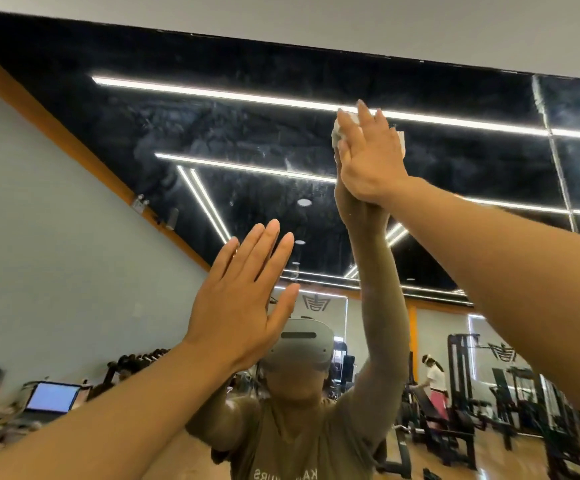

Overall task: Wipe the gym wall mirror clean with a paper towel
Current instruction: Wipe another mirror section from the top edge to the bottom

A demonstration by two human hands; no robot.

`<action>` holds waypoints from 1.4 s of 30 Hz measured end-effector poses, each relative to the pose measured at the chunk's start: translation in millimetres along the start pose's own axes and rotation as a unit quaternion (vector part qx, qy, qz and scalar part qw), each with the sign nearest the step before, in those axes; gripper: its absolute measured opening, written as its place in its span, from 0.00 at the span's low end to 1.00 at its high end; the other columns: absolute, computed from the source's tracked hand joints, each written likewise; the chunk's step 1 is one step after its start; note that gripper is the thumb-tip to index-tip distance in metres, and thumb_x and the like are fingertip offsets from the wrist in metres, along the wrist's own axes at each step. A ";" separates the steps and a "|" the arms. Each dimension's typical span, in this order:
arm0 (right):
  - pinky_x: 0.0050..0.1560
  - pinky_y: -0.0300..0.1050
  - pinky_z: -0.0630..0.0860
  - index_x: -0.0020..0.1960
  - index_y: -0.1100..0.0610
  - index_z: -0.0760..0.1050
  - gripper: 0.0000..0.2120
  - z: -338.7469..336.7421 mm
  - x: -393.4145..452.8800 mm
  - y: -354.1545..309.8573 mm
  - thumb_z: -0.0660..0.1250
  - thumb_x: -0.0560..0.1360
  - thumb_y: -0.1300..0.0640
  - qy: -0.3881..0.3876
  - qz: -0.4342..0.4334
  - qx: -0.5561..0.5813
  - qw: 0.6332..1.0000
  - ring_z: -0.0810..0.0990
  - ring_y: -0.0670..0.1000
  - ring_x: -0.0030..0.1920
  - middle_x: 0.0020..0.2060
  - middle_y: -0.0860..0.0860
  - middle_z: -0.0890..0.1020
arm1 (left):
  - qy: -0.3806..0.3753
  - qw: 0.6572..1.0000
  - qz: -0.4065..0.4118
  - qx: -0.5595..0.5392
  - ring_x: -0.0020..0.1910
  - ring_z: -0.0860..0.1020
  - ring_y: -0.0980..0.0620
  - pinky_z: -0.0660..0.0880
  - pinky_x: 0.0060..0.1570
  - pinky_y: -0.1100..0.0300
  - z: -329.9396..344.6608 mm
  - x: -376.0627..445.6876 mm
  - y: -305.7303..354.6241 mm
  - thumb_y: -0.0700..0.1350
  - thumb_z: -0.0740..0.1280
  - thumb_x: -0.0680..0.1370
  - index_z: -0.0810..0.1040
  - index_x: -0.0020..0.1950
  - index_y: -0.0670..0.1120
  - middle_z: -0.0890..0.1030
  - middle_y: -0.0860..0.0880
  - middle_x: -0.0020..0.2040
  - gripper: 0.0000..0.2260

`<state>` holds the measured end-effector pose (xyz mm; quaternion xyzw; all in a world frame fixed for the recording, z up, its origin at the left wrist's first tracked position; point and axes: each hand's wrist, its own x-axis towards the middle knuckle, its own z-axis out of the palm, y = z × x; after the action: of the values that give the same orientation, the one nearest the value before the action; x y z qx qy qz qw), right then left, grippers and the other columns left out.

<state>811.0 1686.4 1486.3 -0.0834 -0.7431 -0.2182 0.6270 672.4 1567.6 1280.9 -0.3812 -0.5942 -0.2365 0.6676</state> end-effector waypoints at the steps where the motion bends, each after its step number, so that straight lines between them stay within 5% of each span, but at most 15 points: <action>1: 0.79 0.57 0.49 0.81 0.51 0.53 0.25 1.3 -8.0 -0.4 0.53 0.85 0.54 0.002 -0.025 0.007 1.000 0.49 0.60 0.80 0.81 0.54 0.51 | 0.001 1.000 0.001 -0.001 0.81 0.51 0.51 0.48 0.77 0.50 0.3 0.0 -0.1 0.60 0.47 0.84 0.56 0.82 0.48 0.56 0.48 0.82 0.29; 14: 0.77 0.47 0.42 0.80 0.47 0.56 0.25 14.9 -196.6 -21.1 0.47 0.84 0.45 -0.104 -0.176 0.082 0.976 0.46 0.50 0.81 0.81 0.47 0.54 | -0.033 0.999 0.000 -0.042 0.81 0.46 0.56 0.42 0.77 0.57 -16.2 -24.3 -19.4 0.61 0.46 0.85 0.51 0.82 0.50 0.52 0.50 0.82 0.28; 34: 0.78 0.57 0.42 0.82 0.47 0.47 0.25 10.2 16.1 -49.8 0.44 0.86 0.46 -0.031 0.008 -0.022 0.999 0.44 0.58 0.80 0.81 0.51 0.47 | -0.020 1.000 0.016 0.005 0.81 0.52 0.49 0.52 0.76 0.47 -13.4 -42.1 -52.9 0.59 0.46 0.85 0.54 0.82 0.49 0.55 0.48 0.82 0.27; 42: 0.78 0.58 0.48 0.81 0.47 0.53 0.27 24.3 -46.7 -61.6 0.46 0.82 0.48 -0.044 -0.114 0.026 0.992 0.49 0.58 0.80 0.81 0.49 0.53 | -0.021 1.000 0.014 -0.002 0.81 0.51 0.49 0.53 0.76 0.46 -11.2 -43.1 -55.1 0.59 0.46 0.85 0.54 0.82 0.49 0.54 0.48 0.82 0.28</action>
<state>774.1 1648.9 1424.6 0.0088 -0.7801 -0.2649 0.5668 629.1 1519.9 1251.5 -0.3955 -0.6020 -0.2201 0.6578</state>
